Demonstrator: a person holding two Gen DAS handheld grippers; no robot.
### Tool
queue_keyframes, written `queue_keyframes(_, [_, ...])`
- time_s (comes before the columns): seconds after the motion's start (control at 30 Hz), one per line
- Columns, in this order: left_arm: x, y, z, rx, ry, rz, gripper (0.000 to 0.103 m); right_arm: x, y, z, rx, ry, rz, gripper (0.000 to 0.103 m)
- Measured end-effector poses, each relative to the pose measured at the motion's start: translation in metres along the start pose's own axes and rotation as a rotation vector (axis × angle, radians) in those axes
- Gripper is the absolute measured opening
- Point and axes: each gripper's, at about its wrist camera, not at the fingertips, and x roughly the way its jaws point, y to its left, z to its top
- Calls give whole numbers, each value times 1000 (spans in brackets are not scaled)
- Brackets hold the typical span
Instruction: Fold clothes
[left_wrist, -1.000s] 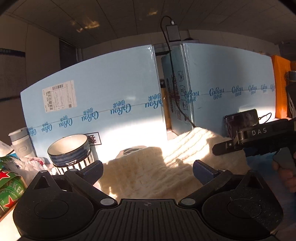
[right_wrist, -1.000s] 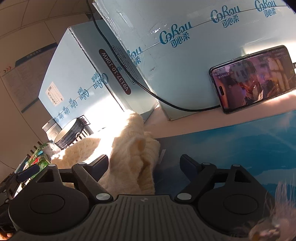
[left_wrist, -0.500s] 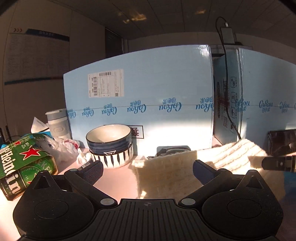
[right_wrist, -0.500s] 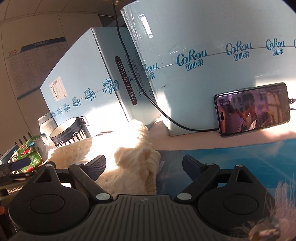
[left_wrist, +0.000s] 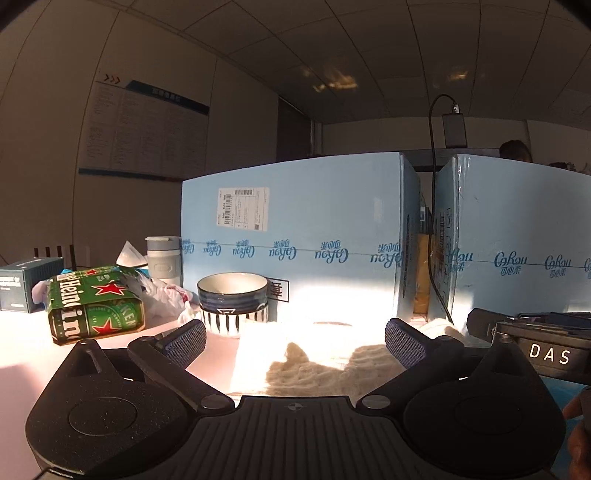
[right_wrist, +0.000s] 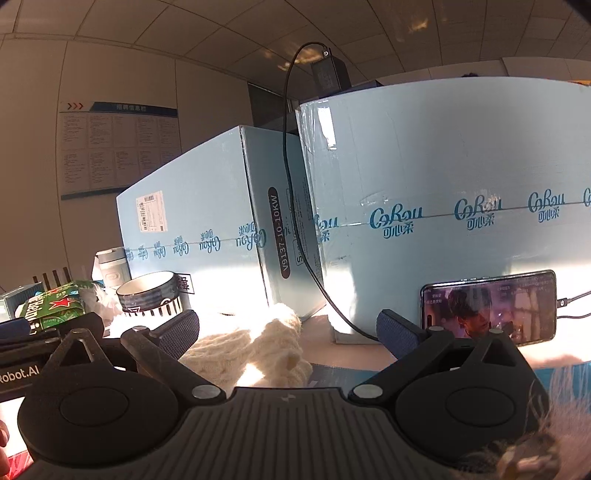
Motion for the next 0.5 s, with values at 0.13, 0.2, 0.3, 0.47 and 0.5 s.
queue_keyframes(0.13, [10,2,-3,-4,37,61,103,-1,5,0,-58,-48,9,103])
queue_keyframes(0.2, [12,5,-3,-9,46,99,103,-1,7,0,-86,-71,13,103])
queue_keyframes(0.3, [11,3,-4,21,43,174,103,-6,10,-1,-111,-106,24,103])
queue_keyframes(0.47, [10,-2,-5,56,33,191,103,-7,15,-2,-145,-100,78,103])
queue_keyframes(0.5, [9,-1,-5,53,31,189,103,-7,15,-2,-143,-101,78,103])
